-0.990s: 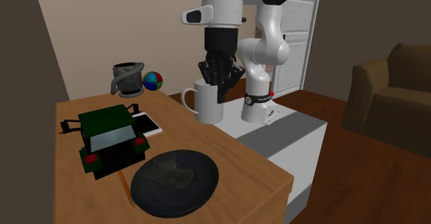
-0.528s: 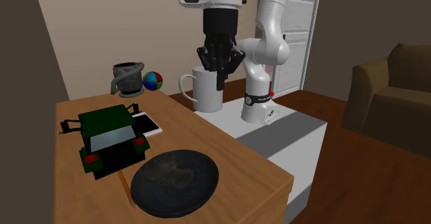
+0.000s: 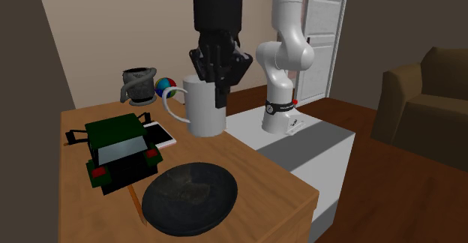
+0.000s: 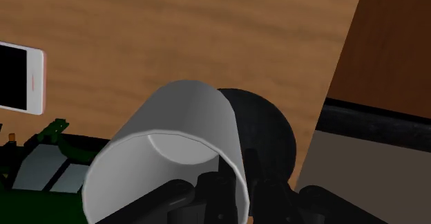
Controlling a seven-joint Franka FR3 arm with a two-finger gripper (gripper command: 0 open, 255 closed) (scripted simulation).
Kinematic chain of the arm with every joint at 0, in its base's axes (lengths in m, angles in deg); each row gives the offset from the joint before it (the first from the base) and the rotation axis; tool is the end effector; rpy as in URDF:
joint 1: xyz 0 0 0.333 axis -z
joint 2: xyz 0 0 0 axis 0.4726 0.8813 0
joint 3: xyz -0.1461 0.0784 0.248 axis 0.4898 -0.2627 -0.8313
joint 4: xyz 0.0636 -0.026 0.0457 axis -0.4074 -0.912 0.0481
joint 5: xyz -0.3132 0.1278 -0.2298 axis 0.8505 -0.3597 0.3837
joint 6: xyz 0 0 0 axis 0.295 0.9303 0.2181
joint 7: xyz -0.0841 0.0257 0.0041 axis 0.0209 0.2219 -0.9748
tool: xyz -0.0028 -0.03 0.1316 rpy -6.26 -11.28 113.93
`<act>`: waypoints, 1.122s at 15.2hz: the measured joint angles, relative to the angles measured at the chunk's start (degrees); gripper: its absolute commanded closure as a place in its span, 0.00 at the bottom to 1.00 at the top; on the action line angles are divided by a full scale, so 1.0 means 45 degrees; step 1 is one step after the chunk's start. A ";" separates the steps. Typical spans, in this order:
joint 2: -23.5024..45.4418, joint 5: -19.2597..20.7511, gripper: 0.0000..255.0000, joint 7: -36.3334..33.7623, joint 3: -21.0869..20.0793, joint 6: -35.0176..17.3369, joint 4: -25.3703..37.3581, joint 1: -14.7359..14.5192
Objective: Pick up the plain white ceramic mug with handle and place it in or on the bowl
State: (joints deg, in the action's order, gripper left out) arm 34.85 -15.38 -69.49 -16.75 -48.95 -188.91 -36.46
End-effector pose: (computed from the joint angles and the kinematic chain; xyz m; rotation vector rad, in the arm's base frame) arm 0.5074 0.2896 0.4317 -3.1249 -0.2827 -0.0610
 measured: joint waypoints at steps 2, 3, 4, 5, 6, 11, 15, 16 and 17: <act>0.0999 0.0399 1.00 -0.0254 -0.0050 0.0334 0.1249 -0.0098; 0.1614 0.0642 1.00 -0.0403 -0.0072 0.0632 0.2119 -0.0190; 0.2241 0.0886 1.00 -0.0552 -0.0083 0.0908 0.2975 -0.0308; 0.2814 0.1098 1.00 -0.0636 -0.0071 0.1192 0.3785 -0.0415; 0.3330 0.1291 1.00 -0.0773 -0.0073 0.1369 0.4438 -0.0564; 0.4456 0.1689 1.00 -0.0957 -0.0004 0.1519 0.5635 -0.0843; 0.4685 0.1789 1.00 -0.1046 0.0028 0.0967 0.5296 -0.0879; 0.4670 0.1791 1.00 -0.1049 0.0035 0.0778 0.5089 -0.0855; 0.4700 0.1807 1.00 -0.1058 0.0045 0.0617 0.4955 -0.0847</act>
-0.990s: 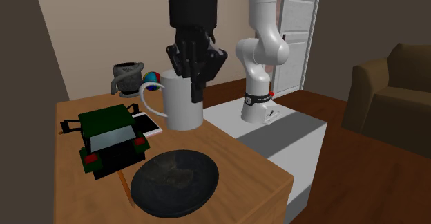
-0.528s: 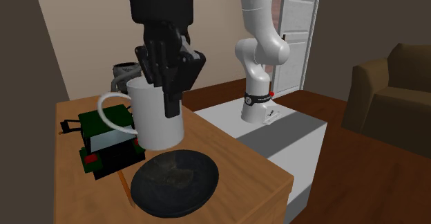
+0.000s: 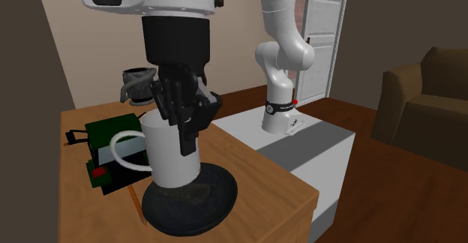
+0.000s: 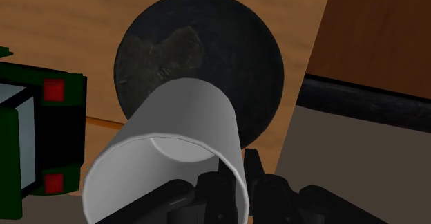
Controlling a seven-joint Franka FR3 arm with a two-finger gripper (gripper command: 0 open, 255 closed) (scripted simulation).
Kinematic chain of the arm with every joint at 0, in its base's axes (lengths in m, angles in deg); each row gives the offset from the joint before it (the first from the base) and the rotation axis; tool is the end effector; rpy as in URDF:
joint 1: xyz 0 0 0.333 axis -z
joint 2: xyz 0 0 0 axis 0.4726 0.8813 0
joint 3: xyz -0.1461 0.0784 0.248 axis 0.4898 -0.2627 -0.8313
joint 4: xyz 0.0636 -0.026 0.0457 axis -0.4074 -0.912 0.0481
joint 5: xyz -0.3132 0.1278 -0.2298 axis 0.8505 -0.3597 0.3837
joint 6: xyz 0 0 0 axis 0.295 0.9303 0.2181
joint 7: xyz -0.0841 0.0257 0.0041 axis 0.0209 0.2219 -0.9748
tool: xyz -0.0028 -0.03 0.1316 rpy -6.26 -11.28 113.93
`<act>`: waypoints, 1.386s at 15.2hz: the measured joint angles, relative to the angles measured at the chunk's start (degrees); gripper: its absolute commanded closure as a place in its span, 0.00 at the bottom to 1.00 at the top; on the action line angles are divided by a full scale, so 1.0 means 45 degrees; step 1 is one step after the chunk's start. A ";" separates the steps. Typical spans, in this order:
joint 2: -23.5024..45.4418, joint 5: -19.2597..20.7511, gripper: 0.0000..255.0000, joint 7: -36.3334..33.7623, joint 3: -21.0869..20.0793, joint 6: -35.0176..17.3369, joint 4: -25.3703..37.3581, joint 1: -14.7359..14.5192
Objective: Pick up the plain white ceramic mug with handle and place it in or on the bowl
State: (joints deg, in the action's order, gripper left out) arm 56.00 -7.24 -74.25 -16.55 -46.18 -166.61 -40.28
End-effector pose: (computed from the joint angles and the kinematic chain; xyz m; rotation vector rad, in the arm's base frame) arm 0.5908 0.3413 0.3998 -3.1253 -0.2805 -0.0603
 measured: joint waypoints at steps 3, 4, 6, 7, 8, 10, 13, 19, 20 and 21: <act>0.0068 0.0044 1.00 -0.0042 0.0021 -0.0442 -0.0382 0.0012; 0.0116 0.0069 1.00 -0.0063 0.0033 -0.0614 -0.0508 0.0011; 0.0185 0.0111 1.00 -0.0102 0.0051 -0.0940 -0.0773 0.0013; 0.0239 0.0138 1.00 -0.0126 0.0062 -0.1090 -0.0872 0.0008; 0.0276 0.0162 1.00 -0.0148 0.0073 -0.1262 -0.1011 0.0008; 0.0346 0.0188 1.00 -0.0161 0.0086 -0.1352 -0.1035 -0.0001; 0.0366 0.0197 1.00 -0.0162 0.0090 -0.1375 -0.1033 -0.0003; 0.0370 0.0198 0.00 -0.0162 0.0090 -0.1378 -0.1031 -0.0004; 0.0370 0.0198 0.00 -0.0163 0.0090 -0.1378 -0.1031 -0.0004; 0.0370 0.0198 0.00 -0.0163 0.0090 -0.1378 -0.1030 -0.0004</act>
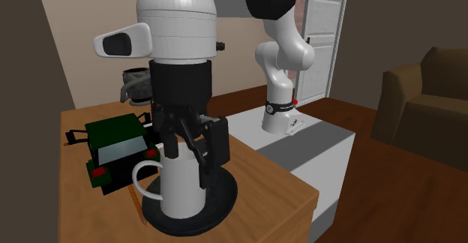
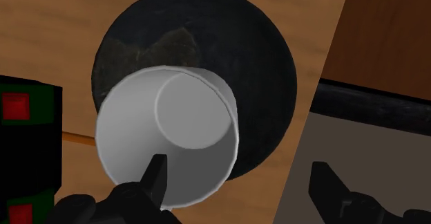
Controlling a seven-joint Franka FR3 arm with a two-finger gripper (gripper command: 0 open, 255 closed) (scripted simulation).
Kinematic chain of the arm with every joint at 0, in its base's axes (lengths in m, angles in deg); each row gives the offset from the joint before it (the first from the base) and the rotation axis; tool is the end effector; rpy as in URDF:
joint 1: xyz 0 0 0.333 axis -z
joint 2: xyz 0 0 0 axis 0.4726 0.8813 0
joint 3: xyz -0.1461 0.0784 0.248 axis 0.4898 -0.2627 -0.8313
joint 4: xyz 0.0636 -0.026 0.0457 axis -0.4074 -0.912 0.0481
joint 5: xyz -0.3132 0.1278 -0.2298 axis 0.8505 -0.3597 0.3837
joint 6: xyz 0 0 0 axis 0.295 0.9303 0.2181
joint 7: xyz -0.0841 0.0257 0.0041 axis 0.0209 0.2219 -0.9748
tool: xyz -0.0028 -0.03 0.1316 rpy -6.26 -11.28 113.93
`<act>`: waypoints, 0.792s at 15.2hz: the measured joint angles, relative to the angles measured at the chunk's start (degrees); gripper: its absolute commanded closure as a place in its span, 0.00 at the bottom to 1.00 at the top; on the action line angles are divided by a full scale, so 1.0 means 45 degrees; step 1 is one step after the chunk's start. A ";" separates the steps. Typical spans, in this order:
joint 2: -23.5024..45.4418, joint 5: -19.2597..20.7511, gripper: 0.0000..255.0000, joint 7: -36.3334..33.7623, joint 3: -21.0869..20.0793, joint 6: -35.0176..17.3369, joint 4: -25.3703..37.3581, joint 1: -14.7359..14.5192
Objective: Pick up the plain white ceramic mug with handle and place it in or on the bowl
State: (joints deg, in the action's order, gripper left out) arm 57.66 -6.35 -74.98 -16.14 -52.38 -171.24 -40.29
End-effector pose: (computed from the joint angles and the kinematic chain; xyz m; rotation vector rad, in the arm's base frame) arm 0.5896 0.3414 0.3509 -3.1249 -0.2803 -0.0614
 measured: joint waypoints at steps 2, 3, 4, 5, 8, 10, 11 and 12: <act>-0.0055 -0.0032 0.00 0.0025 -0.0014 0.0185 0.0136 0.0002; -0.0073 -0.0056 0.00 0.0046 -0.0029 0.0466 0.0409 -0.0017; -0.0269 -0.0140 0.00 0.0125 -0.0057 0.0788 0.0550 0.0031; -0.0378 -0.0183 0.00 0.0120 -0.0086 0.1063 0.0728 0.0013; -0.0461 -0.0224 0.00 0.0152 -0.0106 0.1358 0.0940 0.0012; -0.0465 -0.0226 0.00 0.0153 -0.0108 0.1388 0.0961 0.0010; -0.0464 -0.0226 0.00 0.0153 -0.0108 0.1393 0.0965 0.0010; -0.0464 -0.0226 0.00 0.0153 -0.0108 0.1395 0.0967 0.0009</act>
